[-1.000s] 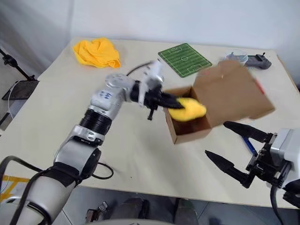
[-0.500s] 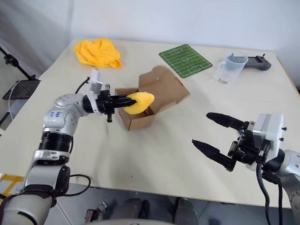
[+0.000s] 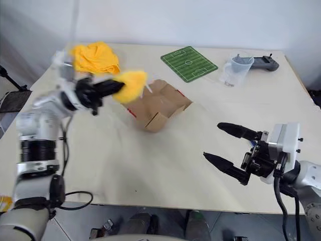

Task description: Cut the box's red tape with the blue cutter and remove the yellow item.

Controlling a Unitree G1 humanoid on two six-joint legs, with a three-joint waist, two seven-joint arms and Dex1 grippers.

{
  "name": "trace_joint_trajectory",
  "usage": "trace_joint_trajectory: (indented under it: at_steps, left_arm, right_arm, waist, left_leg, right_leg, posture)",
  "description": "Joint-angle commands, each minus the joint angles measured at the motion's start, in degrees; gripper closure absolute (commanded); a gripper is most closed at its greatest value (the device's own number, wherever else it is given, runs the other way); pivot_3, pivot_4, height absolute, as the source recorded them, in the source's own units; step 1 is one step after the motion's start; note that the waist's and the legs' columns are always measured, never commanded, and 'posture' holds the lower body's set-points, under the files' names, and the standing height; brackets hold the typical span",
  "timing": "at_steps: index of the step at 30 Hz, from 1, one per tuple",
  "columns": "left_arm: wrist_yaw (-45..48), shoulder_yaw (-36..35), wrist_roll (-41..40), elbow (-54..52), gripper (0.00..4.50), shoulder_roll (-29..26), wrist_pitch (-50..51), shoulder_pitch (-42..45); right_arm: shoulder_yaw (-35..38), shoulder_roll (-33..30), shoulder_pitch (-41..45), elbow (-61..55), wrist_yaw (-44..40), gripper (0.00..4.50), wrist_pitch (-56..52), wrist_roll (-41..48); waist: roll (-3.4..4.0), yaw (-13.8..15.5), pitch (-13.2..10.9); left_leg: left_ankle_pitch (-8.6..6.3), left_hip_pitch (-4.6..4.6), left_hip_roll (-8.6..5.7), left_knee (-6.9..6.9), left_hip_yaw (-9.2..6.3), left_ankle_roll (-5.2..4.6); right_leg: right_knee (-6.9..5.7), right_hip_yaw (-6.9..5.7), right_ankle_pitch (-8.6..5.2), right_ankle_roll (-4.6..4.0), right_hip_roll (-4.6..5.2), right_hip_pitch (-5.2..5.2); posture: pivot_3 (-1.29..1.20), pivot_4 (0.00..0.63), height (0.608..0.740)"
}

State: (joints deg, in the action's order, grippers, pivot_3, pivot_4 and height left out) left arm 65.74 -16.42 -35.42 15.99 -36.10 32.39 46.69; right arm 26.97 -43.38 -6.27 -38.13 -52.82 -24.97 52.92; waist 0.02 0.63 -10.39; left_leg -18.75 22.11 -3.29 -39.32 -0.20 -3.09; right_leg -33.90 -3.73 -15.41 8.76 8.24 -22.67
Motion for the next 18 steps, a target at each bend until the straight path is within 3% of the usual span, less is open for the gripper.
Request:
trace_joint_trajectory:
  at_steps: [1,5,6,9,13,17,18]
  left_arm:
    - [0.2,-3.5,3.9,-1.2,4.48,-7.3,-5.0,-8.5]
    - [1.3,-4.6,7.9,-0.7,4.48,-12.5,-11.9,-20.3]
    - [1.7,-4.8,9.2,-1.7,3.88,-12.8,-14.8,-24.8]
    - [0.6,-5.1,11.5,-7.1,3.06,-11.4,-20.7,-36.0]
    - [-5.2,-3.7,17.1,-11.3,1.84,-8.5,-33.6,-36.9]
    - [-5.0,-4.4,7.6,-19.8,0.63,-9.2,-20.4,-38.7]
    - [-4.4,-5.6,4.1,-20.5,0.63,-10.0,-15.6,-39.1]
  right_arm:
    - [-5.4,0.4,3.1,-1.4,-1.7,0.00,1.2,-0.1]
    - [-11.9,2.1,6.6,-0.3,-3.4,0.00,2.9,-2.5]
    - [-13.7,3.2,7.5,0.8,-4.1,0.00,4.4,-4.2]
    - [-17.5,5.9,7.7,5.6,-7.8,0.00,9.7,-9.1]
    - [-17.4,5.1,4.8,11.0,-13.4,0.00,18.2,-16.2]
    - [-14.2,3.8,6.4,11.6,-12.0,0.00,18.0,-15.4]
    - [-13.4,3.3,6.4,11.6,-11.8,0.00,17.7,-15.0]
  waist:
    - [0.02,-0.2,0.0]
    - [-0.01,-0.4,0.0]
    - [-0.01,0.0,0.0]
    - [-0.02,0.4,0.0]
    - [-0.07,2.2,0.0]
    - [-0.04,1.9,0.0]
    - [-0.04,1.6,0.0]
  left_leg:
    - [0.00,-0.03,0.00,0.00,0.02,0.00]
    - [-0.02,-0.07,0.03,0.10,0.04,0.05]
    - [-0.02,-0.03,0.02,0.10,0.02,0.05]
    - [-0.07,-0.03,-0.01,0.16,0.00,0.04]
    - [-0.19,0.08,-0.14,0.16,-0.40,0.10]
    - [-0.25,0.06,-0.17,0.17,-0.24,0.17]
    - [-0.18,0.05,-0.14,0.17,-0.22,0.06]
  right_leg:
    - [-0.01,0.03,0.00,0.00,0.01,0.00]
    - [0.01,0.07,-0.01,-0.03,0.01,-0.03]
    - [0.02,0.06,-0.02,-0.03,0.02,-0.03]
    - [0.08,0.09,-0.01,-0.06,0.14,-0.04]
    - [0.06,0.08,-0.02,-0.25,0.20,-0.02]
    - [0.04,-0.01,-0.01,-0.26,0.17,-0.06]
    - [0.04,-0.03,-0.01,-0.26,0.16,-0.06]
  posture:
    - [0.00,0.150,0.740]
    - [0.00,0.150,0.740]
    - [0.00,0.150,0.740]
    - [0.00,0.150,0.740]
    - [0.00,0.150,0.740]
    - [0.00,0.150,0.740]
    - [0.00,0.150,0.740]
